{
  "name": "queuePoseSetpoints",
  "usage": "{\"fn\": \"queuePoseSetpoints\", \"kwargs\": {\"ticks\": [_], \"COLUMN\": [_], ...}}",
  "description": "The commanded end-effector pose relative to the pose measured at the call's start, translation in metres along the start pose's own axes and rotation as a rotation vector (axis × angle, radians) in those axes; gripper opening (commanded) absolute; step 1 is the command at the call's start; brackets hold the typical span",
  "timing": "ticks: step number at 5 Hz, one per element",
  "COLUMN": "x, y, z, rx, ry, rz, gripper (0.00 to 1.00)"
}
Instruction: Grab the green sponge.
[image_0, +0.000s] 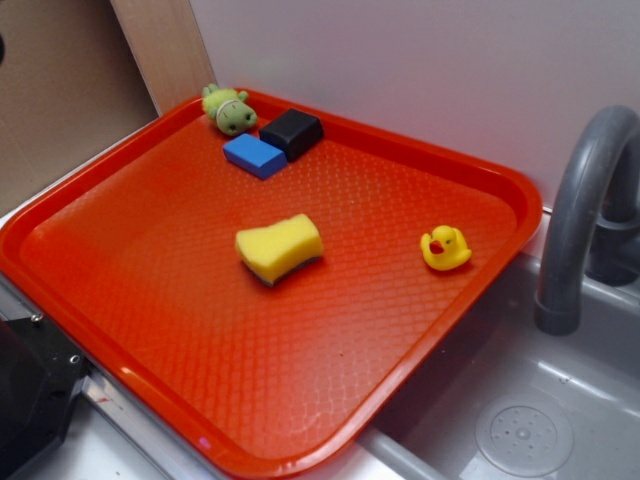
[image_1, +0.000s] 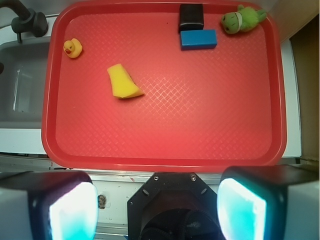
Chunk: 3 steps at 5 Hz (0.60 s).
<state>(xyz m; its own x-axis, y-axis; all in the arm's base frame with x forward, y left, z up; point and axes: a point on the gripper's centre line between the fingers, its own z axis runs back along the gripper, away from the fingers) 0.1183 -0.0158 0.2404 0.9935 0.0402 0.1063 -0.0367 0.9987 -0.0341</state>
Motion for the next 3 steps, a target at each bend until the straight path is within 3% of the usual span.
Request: {"fn": "queuePoseSetpoints", "kwargs": {"ticks": [1, 3], "x": [0.000, 0.013], "y": [0.000, -0.007], "z": [0.000, -0.001], "rx": [0.000, -0.021], "ry": [0.000, -0.002], "rz": [0.000, 0.003], "gripper": [1.00, 1.00]}}
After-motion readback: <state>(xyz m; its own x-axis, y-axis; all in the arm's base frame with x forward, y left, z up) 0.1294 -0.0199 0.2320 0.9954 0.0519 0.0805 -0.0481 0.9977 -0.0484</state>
